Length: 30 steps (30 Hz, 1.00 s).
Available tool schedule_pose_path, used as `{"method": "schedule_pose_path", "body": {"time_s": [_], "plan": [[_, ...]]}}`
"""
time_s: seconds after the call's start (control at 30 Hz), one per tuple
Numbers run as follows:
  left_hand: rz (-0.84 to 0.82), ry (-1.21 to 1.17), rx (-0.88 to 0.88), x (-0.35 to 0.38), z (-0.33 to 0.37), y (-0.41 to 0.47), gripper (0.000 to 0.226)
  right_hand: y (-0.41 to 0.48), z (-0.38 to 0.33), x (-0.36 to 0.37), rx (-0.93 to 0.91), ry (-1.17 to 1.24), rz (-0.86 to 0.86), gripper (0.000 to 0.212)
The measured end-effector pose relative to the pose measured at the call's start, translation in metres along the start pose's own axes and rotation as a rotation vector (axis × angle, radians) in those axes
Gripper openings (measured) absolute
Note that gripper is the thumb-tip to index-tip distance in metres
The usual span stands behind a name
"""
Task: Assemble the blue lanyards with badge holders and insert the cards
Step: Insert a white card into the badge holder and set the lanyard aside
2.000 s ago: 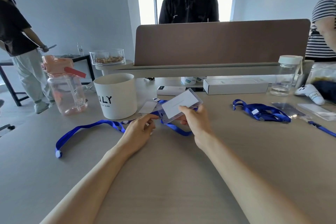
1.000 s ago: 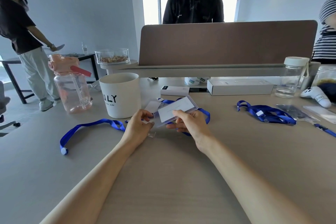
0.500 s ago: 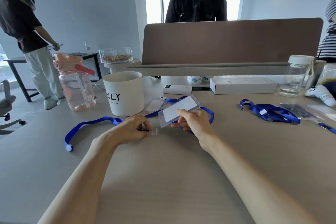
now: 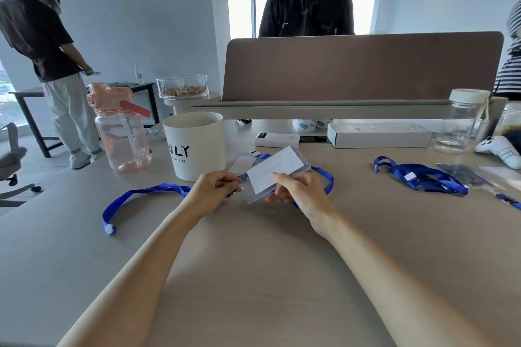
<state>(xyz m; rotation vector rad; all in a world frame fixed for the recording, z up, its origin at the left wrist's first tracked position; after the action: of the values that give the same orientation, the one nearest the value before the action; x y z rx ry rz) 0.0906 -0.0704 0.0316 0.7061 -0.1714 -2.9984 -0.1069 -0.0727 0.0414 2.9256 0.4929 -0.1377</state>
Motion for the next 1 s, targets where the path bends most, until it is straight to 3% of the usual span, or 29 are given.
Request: {"method": "schedule_pose_path", "body": {"time_s": [0.37,0.67,1.0], "plan": [[0.032,-0.046,-0.010,-0.004,-0.003,0.002,0.008,0.001,0.001,-0.006,-0.018,0.004,0.057,0.043],[-0.002,-0.008,-0.009,0.004,0.007,-0.004,0.007,0.000,-0.003,0.001,-0.062,0.027,-0.007,0.026],[0.002,-0.120,-0.020,0.000,0.008,-0.006,0.004,0.002,0.004,-0.004,-0.037,-0.037,0.030,0.039]]}}
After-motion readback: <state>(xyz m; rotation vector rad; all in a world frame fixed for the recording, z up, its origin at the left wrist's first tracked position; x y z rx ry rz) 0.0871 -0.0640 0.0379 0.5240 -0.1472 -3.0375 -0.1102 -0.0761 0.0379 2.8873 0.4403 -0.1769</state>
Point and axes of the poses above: each hand's wrist, its own y-axis towards the middle knuckle, its own x-axis out of the palm, z = x × y, the point moved 8 cm from there along y, towards the middle knuckle, and after that the axes turned 7 degrees about -z, right-handed, at the moved point
